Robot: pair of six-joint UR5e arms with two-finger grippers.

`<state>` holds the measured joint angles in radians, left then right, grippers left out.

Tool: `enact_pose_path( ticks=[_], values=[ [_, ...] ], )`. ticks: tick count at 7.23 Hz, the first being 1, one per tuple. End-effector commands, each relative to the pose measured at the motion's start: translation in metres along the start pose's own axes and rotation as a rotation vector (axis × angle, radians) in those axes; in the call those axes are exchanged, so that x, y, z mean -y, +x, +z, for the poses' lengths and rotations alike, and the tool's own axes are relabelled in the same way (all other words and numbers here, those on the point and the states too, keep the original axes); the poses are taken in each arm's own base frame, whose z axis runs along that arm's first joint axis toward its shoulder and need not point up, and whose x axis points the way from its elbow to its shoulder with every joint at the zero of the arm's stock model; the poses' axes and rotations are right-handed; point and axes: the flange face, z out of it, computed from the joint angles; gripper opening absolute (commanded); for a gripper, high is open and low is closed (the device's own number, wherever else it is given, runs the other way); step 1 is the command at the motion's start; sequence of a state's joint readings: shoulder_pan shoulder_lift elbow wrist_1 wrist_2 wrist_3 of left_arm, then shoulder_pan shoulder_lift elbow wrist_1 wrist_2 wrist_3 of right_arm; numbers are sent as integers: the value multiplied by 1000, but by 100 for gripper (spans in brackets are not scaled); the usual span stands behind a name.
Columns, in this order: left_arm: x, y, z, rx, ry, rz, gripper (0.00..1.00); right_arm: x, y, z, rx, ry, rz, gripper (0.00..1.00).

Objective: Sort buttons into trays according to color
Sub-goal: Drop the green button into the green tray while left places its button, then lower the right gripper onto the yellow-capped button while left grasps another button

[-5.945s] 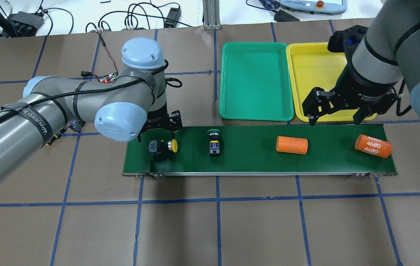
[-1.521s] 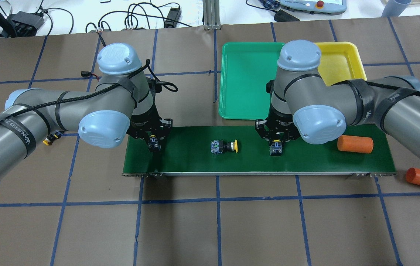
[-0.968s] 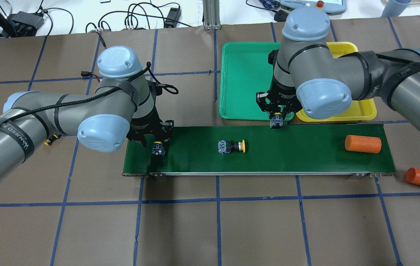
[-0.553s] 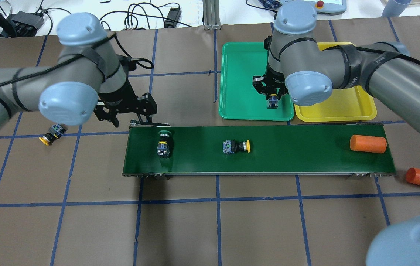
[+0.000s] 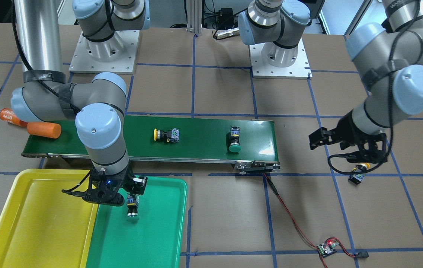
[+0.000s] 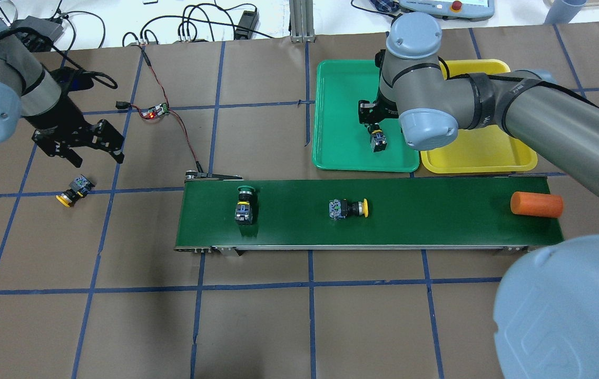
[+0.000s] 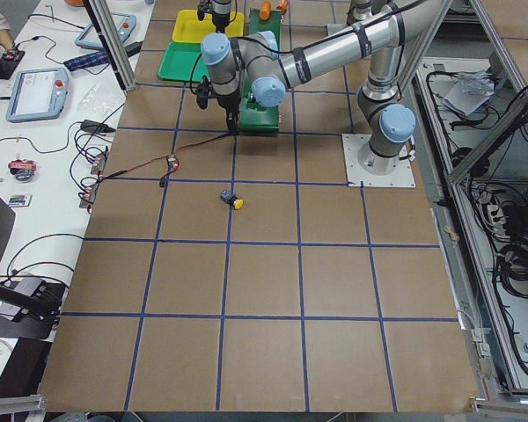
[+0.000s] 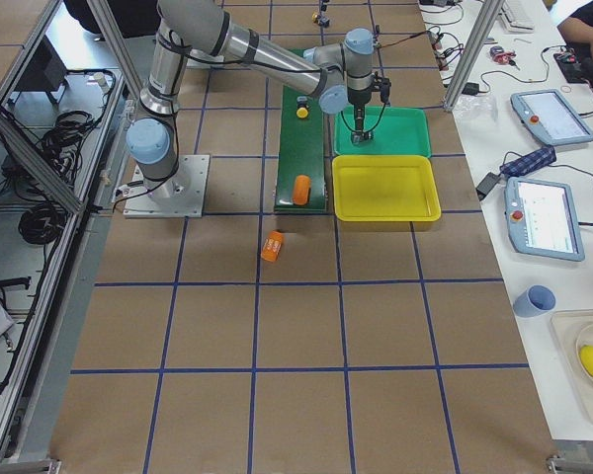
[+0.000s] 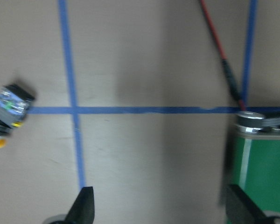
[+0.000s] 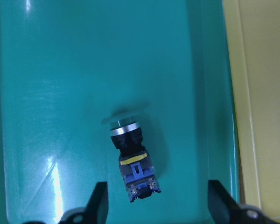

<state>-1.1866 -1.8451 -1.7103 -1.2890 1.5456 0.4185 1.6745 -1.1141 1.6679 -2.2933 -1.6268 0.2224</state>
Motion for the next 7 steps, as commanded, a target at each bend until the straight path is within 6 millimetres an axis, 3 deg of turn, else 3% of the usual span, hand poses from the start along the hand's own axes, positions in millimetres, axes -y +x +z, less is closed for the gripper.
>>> enact_pose_path(
  ticks=[1, 3, 5, 6, 7],
  values=[
    [28, -60, 53, 63, 28, 108, 100, -15, 4, -51, 8, 6, 90, 100],
    [33, -100, 96, 70, 31, 226, 100, -49, 11, -80, -49, -97, 447, 100],
    [24, -100, 129, 52, -31, 288, 100, -95, 19, -77, -84, -141, 723, 100],
    [24, -101, 139, 113, 20, 307, 98, -116, 24, -75, -94, -146, 770, 100],
    [24, -110, 137, 217, -17, 302, 43, -130, 27, -79, -104, -152, 842, 100]
  ],
)
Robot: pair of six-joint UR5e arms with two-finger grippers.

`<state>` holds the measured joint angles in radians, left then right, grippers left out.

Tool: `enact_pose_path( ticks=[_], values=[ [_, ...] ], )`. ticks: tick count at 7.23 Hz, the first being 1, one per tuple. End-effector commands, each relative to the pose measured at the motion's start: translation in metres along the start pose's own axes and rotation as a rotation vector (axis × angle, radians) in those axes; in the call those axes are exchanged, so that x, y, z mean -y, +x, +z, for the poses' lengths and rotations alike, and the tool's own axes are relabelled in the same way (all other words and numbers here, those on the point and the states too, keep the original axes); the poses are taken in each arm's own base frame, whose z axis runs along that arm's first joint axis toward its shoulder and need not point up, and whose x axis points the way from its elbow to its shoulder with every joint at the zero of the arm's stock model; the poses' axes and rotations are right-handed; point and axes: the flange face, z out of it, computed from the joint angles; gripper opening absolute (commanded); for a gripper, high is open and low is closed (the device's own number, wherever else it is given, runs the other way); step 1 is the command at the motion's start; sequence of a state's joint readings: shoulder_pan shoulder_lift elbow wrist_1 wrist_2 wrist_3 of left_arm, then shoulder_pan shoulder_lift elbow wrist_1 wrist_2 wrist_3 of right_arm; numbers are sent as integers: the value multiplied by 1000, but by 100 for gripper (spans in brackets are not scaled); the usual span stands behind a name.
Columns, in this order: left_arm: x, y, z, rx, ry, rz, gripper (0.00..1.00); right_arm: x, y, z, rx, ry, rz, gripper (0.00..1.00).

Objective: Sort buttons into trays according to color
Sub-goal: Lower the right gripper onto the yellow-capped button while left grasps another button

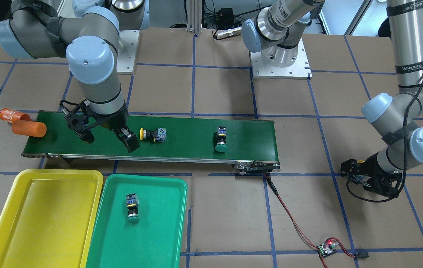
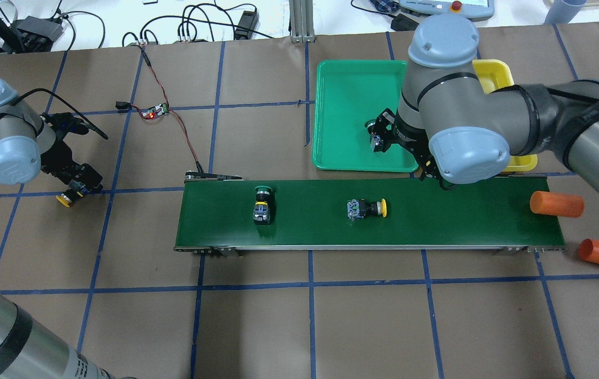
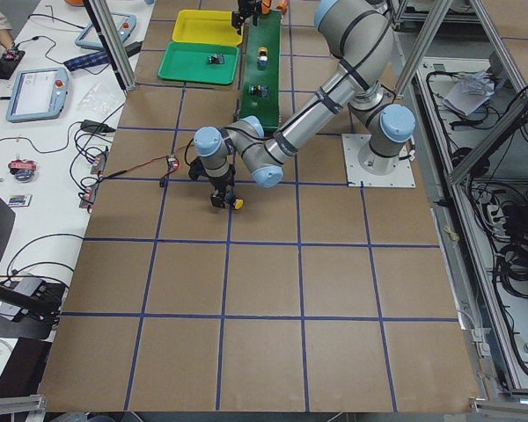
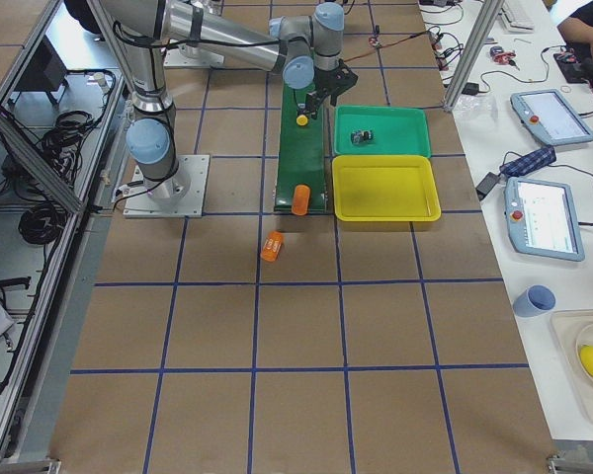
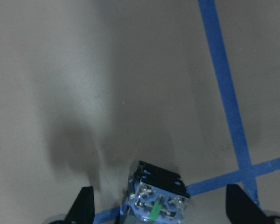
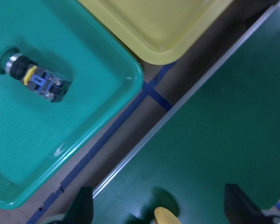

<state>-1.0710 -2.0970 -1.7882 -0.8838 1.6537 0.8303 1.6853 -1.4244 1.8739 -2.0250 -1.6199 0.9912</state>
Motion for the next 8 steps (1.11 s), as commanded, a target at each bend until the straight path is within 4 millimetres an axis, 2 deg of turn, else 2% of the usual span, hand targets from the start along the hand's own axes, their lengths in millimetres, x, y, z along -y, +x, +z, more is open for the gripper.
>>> enact_pose_path(
  ticks=[1, 2, 4, 5, 6, 7, 8],
  values=[
    [-1, -1, -1, 109, -40, 20, 3, -19, 24, 4, -19, -12, 181, 100],
    [-3, 3, -12, 105, -38, 25, 1, -24, 29, 14, -39, -24, 222, 100],
    [-3, 13, -27, 27, -8, 18, 0, -33, 27, 22, -22, -86, 286, 100],
    [-6, 22, -46, -17, 1, -13, 0, -32, 25, 24, -22, -88, 287, 100],
    [-6, 51, -59, -42, -20, -107, 0, -31, 23, 29, -26, -91, 287, 100],
    [12, 103, -84, -18, -9, -175, 0, -30, 20, 35, -26, -91, 287, 100],
    [25, 166, -102, -50, -6, -250, 0, -29, 19, 43, -41, -98, 288, 100]
  ],
)
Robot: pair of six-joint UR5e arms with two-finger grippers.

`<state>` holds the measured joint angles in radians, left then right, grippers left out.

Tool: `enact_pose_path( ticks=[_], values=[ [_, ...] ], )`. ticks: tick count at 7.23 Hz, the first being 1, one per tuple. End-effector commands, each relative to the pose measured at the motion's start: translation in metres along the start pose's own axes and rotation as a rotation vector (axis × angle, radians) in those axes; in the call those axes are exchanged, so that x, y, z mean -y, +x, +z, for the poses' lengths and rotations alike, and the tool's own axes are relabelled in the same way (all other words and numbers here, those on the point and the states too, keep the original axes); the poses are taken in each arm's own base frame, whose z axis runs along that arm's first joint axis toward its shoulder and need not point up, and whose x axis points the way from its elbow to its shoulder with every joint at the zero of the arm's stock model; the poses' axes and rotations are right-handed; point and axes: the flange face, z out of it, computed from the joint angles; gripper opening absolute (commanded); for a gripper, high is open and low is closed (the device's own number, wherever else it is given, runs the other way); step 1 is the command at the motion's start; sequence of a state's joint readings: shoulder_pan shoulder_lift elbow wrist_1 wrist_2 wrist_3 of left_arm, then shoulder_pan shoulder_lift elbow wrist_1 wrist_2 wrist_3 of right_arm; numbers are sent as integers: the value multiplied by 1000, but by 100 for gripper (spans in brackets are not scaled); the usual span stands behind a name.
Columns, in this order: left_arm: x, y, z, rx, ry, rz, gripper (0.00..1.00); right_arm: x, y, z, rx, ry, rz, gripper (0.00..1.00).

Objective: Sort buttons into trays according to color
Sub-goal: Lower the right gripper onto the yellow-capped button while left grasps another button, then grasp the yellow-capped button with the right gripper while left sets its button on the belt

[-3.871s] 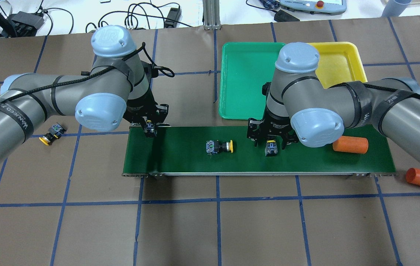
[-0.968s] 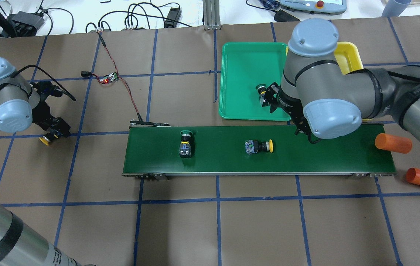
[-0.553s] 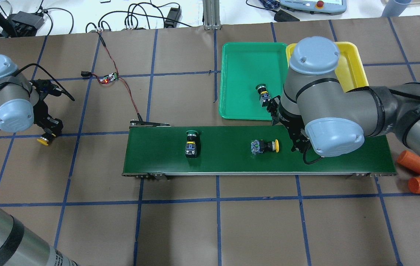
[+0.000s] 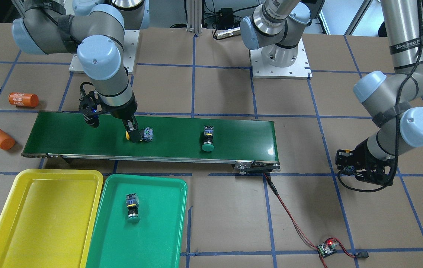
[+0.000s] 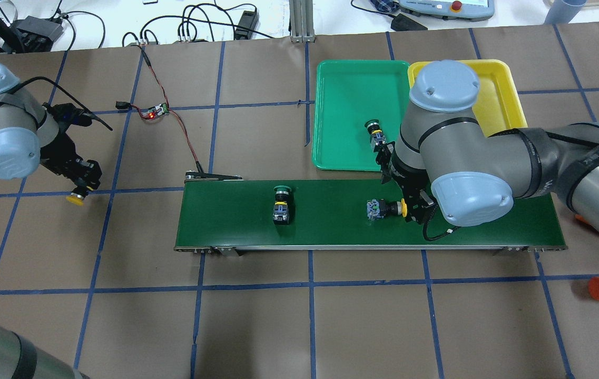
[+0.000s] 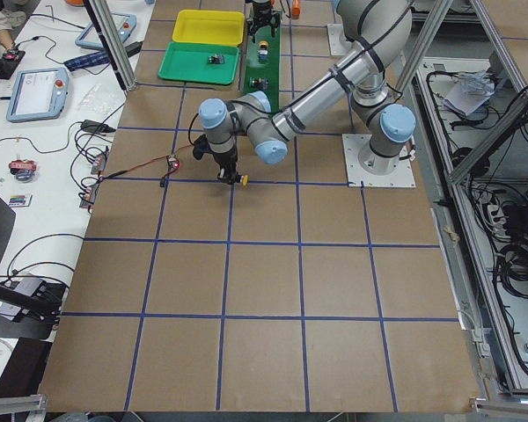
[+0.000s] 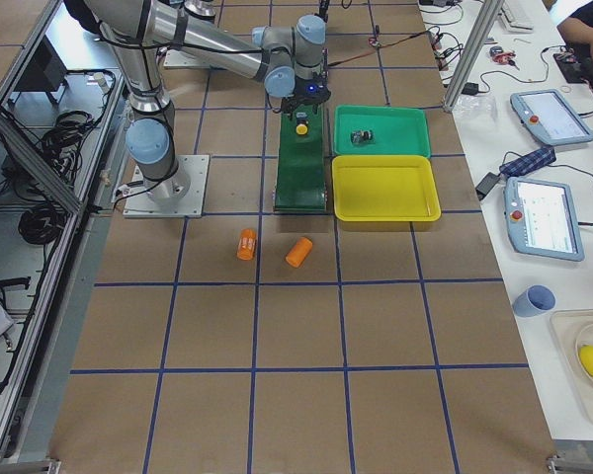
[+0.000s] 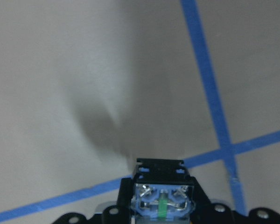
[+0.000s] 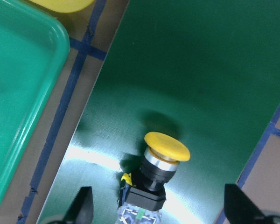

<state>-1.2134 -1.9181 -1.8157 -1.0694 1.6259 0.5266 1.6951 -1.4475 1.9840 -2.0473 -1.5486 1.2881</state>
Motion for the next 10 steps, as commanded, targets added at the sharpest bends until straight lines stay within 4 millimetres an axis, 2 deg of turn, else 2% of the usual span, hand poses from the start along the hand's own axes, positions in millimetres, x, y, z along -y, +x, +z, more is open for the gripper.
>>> enact_pose_path(
  ticks=[1, 2, 3, 4, 5, 7, 8, 9, 10],
  values=[
    [0, 120, -37, -60, 12, -189, 0, 1, -4, 11, -16, -5, 1, 100],
    [-5, 165, -49, -73, 28, -260, 0, 8, -6, 17, -26, -8, 4, 100],
    [-13, 220, -47, -72, 15, -305, 0, 10, -11, 25, -30, -6, 6, 100],
    [-17, 261, -36, -61, 2, -329, 0, 13, -12, 34, -48, -3, 4, 100],
    [-21, 284, -25, -54, -22, -334, 0, 12, -8, 40, -65, -7, 6, 100],
    [-44, 290, -6, -49, -46, -326, 0, 14, -2, 47, -83, -12, -39, 2],
    [-37, 288, -5, -43, -2, -325, 59, 16, -2, 45, -79, -13, -72, 0],
    [-36, 289, -8, -50, 29, -324, 100, 17, -4, 43, -69, -7, -107, 0],
    [-31, 283, -20, -65, 54, -334, 100, 18, -8, 35, -57, 0, -140, 0]
  ],
)
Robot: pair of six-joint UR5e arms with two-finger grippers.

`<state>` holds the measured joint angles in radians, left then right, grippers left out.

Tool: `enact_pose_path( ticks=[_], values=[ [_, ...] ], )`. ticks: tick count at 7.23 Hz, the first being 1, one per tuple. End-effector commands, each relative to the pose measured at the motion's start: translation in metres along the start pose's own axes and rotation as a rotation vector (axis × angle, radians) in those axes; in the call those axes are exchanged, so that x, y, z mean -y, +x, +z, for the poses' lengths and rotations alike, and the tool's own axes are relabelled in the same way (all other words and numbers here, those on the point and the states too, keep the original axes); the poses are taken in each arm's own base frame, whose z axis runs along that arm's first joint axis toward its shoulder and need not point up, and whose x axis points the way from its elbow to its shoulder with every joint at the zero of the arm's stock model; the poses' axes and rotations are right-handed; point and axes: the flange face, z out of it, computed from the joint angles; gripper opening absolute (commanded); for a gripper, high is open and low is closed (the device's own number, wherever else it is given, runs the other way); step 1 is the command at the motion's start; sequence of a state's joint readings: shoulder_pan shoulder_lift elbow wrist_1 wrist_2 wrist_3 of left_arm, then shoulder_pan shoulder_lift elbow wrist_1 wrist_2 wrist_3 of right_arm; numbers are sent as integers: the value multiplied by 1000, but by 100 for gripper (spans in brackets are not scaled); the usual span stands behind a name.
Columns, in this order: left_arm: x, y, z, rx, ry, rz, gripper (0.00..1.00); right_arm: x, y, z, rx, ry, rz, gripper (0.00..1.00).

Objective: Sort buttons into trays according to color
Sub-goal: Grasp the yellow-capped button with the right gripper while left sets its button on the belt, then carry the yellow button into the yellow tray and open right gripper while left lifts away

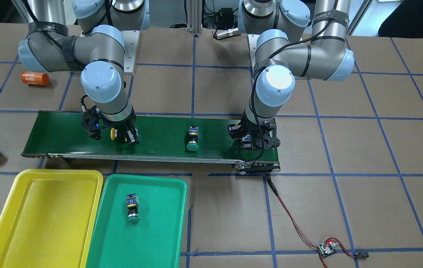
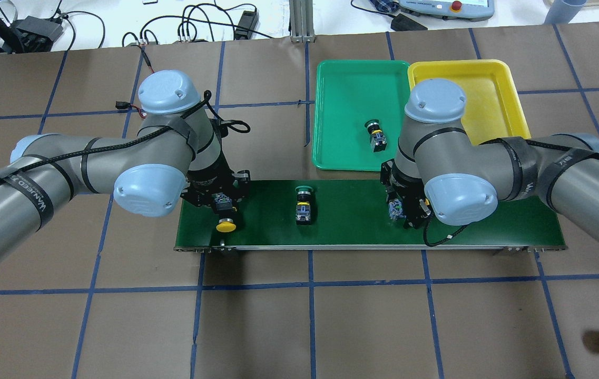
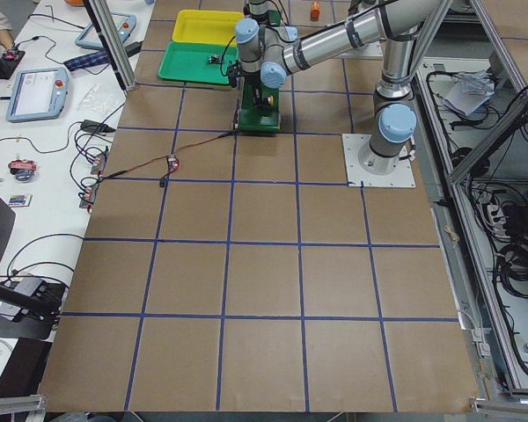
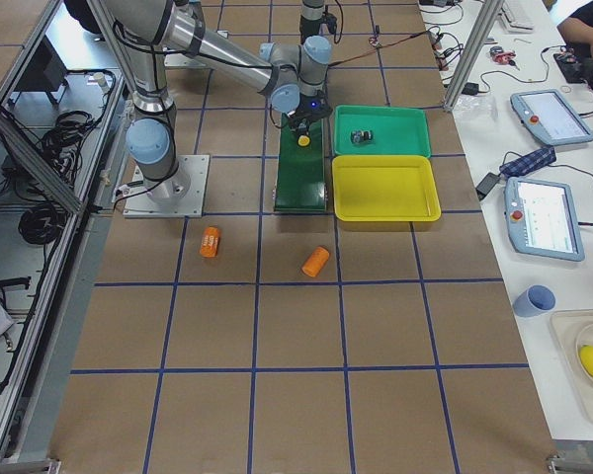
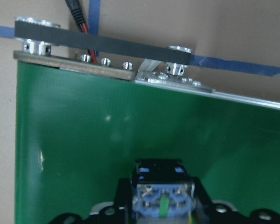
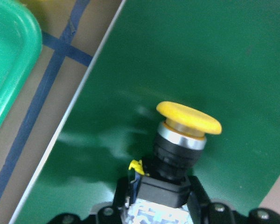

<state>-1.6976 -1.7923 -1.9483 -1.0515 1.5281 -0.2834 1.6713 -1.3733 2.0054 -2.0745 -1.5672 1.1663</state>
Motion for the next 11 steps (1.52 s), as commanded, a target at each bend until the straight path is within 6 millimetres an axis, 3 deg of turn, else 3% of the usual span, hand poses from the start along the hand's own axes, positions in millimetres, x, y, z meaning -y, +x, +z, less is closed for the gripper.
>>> enact_pose_path(
  ticks=[1, 3, 4, 5, 6, 7, 8, 9, 10, 11],
  values=[
    [15, -2, -37, -27, 72, -10, 100, 6, -8, -28, 39, 37, -74, 0],
    [23, 2, -127, -7, 21, 3, 100, 18, -15, -53, 34, 140, -228, 0],
    [14, 0, -166, 7, 1, 93, 100, 32, -19, -65, 29, 188, -355, 0],
    [3, -2, -200, 3, 26, 105, 100, 70, -18, -77, 34, 199, -434, 0],
    [-10, -4, -228, 0, 55, 108, 100, 108, -14, -75, 25, 184, -502, 0],
    [-23, -8, -252, 9, 71, 125, 100, 127, -17, -58, 2, 174, -624, 0],
    [-18, -20, -269, 6, 94, 156, 100, 139, -27, -44, 3, 198, -752, 0],
    [-18, -40, -274, 14, 26, 142, 100, 147, -37, -31, 0, 235, -902, 0],
    [-25, -41, -282, 17, 27, 142, 100, 165, -42, -20, -13, 273, -1091, 0],
    [-36, -43, -277, 18, 10, 165, 100, 205, -32, -6, -15, 267, -1141, 0]
  ],
)
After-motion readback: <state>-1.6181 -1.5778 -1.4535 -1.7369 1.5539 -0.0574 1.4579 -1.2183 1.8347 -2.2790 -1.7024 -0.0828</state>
